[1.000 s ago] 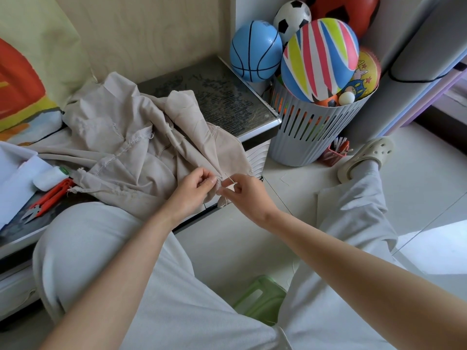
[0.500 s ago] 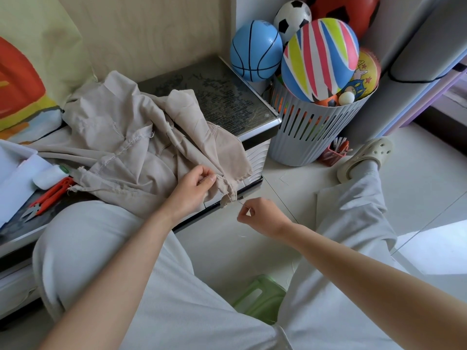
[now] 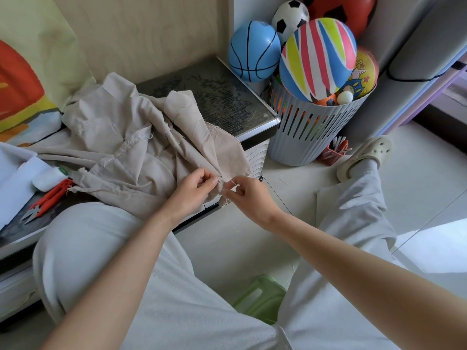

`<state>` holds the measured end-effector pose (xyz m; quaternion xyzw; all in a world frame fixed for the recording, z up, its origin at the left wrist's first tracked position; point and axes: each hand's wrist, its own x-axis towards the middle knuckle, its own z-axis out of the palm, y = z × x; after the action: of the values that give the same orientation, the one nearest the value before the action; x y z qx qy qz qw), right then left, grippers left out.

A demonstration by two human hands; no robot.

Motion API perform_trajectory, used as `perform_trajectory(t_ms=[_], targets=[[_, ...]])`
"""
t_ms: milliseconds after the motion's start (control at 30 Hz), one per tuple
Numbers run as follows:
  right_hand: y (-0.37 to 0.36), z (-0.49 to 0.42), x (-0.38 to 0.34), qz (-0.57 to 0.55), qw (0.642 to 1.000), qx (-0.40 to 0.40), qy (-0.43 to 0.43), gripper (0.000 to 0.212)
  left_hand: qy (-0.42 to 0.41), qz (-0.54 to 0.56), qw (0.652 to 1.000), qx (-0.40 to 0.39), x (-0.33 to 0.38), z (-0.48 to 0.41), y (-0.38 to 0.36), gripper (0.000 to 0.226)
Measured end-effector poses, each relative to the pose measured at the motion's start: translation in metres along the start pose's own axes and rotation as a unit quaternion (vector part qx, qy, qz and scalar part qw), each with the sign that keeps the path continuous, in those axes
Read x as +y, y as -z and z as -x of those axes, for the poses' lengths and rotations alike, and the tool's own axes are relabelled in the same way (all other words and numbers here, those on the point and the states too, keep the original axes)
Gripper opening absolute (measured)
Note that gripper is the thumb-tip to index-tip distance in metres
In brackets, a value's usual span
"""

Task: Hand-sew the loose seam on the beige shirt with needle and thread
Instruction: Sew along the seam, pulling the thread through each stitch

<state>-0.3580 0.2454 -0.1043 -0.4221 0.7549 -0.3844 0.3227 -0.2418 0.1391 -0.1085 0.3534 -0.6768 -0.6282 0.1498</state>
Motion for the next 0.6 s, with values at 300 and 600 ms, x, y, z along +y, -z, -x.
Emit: perform_trajectory(t_ms=[300, 600], targets=[[0.005, -0.009, -0.002, 0.013, 1.0, -0.024, 0.004, 0.01, 0.008, 0.036, 0.999, -0.026, 0.003, 0.002, 0.0, 0.023], [0.014, -0.011, 0.006, 0.057, 0.998, 0.03, -0.009, 0.01, -0.019, -0.028, 0.999, -0.007, -0.003, -0.001, 0.004, 0.016]])
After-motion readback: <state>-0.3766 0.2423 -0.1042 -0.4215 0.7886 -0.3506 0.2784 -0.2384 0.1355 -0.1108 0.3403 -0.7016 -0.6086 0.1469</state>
